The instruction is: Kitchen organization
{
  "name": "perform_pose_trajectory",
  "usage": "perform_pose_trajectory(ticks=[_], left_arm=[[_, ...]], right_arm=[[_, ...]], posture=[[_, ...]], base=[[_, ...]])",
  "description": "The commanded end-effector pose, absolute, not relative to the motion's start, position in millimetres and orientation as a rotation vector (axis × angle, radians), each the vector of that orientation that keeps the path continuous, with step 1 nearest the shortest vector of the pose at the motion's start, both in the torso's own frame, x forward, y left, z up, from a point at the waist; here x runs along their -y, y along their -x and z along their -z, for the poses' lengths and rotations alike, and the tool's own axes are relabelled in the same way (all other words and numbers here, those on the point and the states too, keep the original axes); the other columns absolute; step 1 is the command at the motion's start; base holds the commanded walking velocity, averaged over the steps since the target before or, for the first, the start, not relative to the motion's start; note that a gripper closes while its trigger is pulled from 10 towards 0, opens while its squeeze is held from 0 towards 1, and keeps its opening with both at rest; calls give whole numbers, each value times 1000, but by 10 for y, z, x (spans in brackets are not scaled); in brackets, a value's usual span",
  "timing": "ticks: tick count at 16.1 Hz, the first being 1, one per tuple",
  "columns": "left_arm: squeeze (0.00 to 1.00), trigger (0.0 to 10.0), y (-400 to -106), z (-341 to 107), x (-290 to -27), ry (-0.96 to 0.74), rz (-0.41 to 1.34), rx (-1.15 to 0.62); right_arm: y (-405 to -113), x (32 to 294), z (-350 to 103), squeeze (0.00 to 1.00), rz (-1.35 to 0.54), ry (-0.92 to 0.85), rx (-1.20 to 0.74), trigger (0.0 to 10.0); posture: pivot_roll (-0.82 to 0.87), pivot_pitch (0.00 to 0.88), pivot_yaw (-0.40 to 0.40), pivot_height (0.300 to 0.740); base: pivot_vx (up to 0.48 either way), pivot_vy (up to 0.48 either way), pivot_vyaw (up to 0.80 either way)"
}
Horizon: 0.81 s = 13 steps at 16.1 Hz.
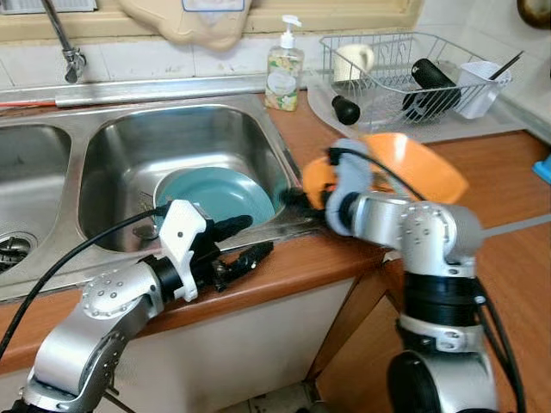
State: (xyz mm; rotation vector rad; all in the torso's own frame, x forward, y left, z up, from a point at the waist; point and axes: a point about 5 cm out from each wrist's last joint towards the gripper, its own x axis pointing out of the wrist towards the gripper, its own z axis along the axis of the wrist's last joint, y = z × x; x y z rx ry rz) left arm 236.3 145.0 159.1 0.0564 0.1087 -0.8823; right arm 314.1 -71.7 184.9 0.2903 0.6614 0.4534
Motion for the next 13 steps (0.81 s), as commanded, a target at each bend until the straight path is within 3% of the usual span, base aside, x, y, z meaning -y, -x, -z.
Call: perform_pose_trajectory(ticks=[1, 4, 7, 10, 13], left_arm=[[0, 10000, -2360, -1634, -1462, -68, 879, -92], [0, 10000, -2408, -1648, -1478, -72, 848, -79], [0, 10000, -2427, -1645, -1450, -67, 852, -75], [0, 10000, -2459, -1665, -1397, -60, 867, -66], [0, 10000, -2476, -1669, -1348, -82, 885, -63]], right_arm=[[-3071, 629, -1748, 0, -510, -296, -723, 10000], [-3053, 546, -1898, 0, -616, -245, -613, 10000], [-3033, 677, -2167, 0, -672, -161, -440, 10000], [-3150, 1058, -2507, 0, -552, -40, -285, 10000], [-3255, 1469, -2550, 0, -352, 145, -302, 10000]], posture=[[-97, 0, -47, 740], [-102, 0, -46, 740], [-122, 0, -27, 740], [-139, 0, -10, 740], [-149, 0, 1, 740]], base=[[0, 0, 0], [0, 0, 0], [0, 0, 0], [0, 0, 0], [0, 0, 0]])
